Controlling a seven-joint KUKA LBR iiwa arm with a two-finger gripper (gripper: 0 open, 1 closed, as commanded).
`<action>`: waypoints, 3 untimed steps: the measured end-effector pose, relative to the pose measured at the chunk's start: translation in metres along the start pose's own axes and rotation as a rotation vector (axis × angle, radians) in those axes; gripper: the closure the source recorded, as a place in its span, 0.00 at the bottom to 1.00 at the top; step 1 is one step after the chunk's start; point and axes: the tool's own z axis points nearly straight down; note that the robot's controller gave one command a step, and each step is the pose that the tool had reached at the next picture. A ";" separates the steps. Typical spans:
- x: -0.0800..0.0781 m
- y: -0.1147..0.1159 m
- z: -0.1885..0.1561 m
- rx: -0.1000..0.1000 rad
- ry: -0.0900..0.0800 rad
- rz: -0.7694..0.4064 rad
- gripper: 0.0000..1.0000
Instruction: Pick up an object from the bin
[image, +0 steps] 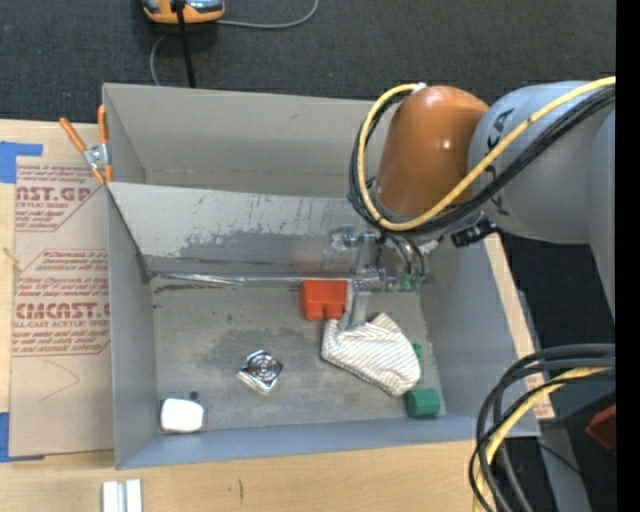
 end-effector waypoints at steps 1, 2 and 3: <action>-0.002 0.000 -0.005 0.000 -0.007 0.000 0.00; 0.014 -0.008 0.013 -0.001 -0.006 0.060 0.00; 0.019 -0.013 0.032 -0.001 -0.007 0.066 0.00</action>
Offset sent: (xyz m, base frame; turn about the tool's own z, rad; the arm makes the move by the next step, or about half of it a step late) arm -0.0310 -0.0187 -0.0312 0.1226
